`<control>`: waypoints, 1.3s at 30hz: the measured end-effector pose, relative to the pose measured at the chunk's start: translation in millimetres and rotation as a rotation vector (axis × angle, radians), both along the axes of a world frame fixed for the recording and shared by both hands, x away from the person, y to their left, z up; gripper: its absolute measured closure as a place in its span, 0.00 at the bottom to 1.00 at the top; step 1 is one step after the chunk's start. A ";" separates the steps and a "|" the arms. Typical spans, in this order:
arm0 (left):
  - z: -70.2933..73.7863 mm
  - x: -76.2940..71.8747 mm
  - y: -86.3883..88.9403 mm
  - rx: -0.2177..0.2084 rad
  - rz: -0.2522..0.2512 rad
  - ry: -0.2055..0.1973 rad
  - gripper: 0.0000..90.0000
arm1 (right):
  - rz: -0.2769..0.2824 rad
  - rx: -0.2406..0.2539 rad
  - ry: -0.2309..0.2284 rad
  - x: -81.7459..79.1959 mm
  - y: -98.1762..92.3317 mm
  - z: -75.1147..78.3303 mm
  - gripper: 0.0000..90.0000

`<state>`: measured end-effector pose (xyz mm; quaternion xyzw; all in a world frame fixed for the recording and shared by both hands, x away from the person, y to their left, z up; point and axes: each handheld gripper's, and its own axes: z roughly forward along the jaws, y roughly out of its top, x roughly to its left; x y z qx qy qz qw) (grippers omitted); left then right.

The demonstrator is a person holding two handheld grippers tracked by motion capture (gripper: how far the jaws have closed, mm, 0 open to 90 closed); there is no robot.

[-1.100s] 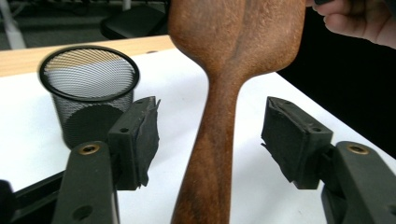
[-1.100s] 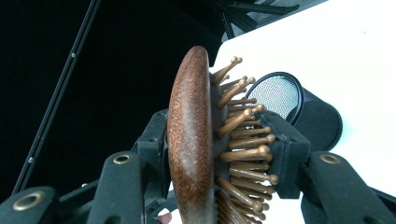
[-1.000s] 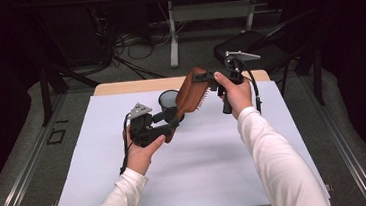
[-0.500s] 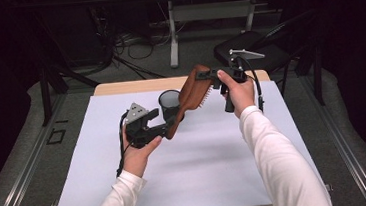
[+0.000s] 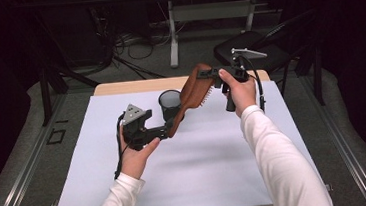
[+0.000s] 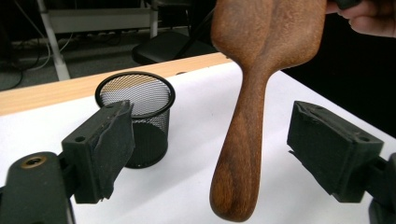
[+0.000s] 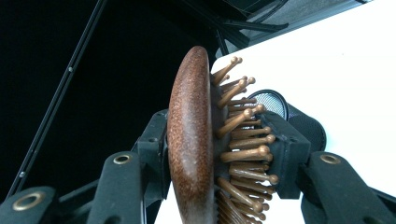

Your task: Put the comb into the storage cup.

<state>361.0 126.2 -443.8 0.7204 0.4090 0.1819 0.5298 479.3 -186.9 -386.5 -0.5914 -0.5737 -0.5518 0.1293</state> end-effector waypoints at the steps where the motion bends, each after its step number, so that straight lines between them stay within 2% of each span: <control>1: -0.6 0.4 0.7 0.011 0.008 -0.003 0.15 | -0.001 -0.002 -0.002 0.0 -0.2 0.2 0.55; 2: -0.9 0.8 1.5 0.011 0.012 0.002 0.12 | 0.001 -0.006 -0.002 0.0 -0.6 0.6 0.55; 4: -1.9 1.7 3.3 -0.021 0.015 0.016 0.07 | -0.009 -0.001 -0.004 -0.1 -0.6 1.1 0.55; 9: -3.1 3.8 8.6 -0.063 0.028 0.036 0.00 | -0.017 -0.003 -0.009 -0.2 -2.4 2.3 0.55; 12: -3.6 5.1 12.8 -0.082 0.032 0.040 0.00 | -0.026 -0.006 -0.008 -0.1 -3.3 3.2 0.55; 17: -7.4 9.5 21.1 -0.116 0.027 0.082 0.00 | -0.041 -0.014 -0.016 0.0 -4.0 5.0 0.55; 23: -10.1 11.9 30.7 -0.115 0.040 0.092 0.00 | -0.050 -0.011 -0.022 0.0 -2.8 6.5 0.55; 27: -11.1 12.3 34.2 -0.092 0.048 0.085 0.00 | -0.060 -0.017 -0.026 0.3 -2.2 7.8 0.55; 33: -11.8 12.5 37.0 -0.090 0.050 0.089 0.00 | -0.078 -0.034 -0.037 1.3 -1.2 10.3 0.55; 39: -12.5 12.9 39.3 -0.096 0.056 0.093 0.00 | -0.096 -0.031 -0.054 2.3 -0.4 12.2 0.55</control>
